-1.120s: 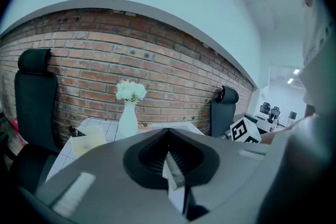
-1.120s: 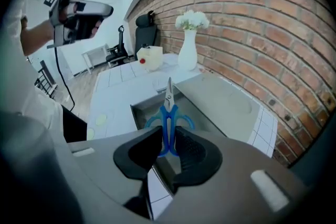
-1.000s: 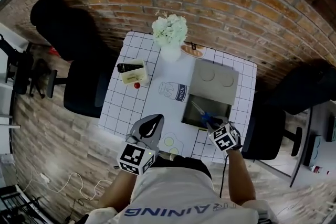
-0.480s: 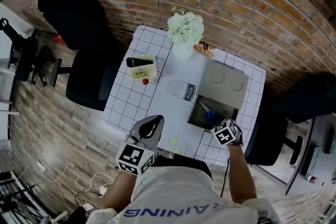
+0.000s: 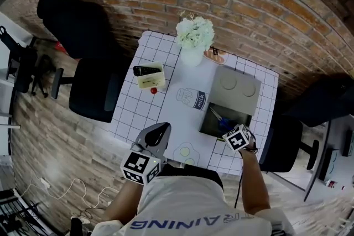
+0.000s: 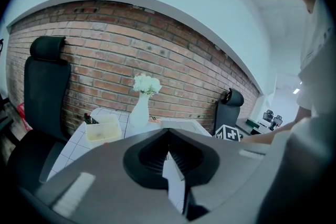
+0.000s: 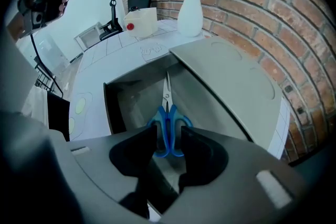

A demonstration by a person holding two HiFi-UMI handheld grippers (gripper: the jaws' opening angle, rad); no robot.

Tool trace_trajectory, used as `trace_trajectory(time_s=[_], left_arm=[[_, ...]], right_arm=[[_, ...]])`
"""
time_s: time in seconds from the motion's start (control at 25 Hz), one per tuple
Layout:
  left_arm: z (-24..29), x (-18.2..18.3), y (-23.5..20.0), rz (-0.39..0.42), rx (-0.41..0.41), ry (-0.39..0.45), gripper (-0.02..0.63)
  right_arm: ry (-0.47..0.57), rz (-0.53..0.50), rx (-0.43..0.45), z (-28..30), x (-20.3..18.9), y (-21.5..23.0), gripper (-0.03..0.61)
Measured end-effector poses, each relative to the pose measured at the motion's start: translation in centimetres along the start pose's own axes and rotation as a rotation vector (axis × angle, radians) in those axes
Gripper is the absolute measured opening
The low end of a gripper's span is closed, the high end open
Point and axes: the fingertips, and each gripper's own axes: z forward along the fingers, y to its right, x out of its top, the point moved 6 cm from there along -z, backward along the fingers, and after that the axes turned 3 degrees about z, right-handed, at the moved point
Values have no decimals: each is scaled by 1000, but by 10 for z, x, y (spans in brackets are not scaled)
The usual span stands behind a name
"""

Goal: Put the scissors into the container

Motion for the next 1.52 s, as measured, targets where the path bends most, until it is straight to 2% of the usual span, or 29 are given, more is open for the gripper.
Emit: trace_trajectory(time_s=[0.16,0.44,0.64,0.76,0.92,1.08,1.52], left_arm=[[7,16,2,31,-51,19,0],[28,56,24,105,-203,89,0],[40,81,60,181,-357,135,0],[40,93,79,210,-413,163,0],[37,105,101,248,-472,205,0],[29,106,108,264,-489,222,0],[11,101,103,288,-492,226,0]], right_arm=[[123,92,-51,-32,12,8,139],[554,365,-132,-141,30,23,32],[841,466,-307,-241,6,22,14],[967,502,-424,-293,-14,7,14],[1134,553,-493,-340,-38,-27,12],[1219,614,-514,-355,-53,-50,14],[1251,606,-495,-354,-42,-63,15]])
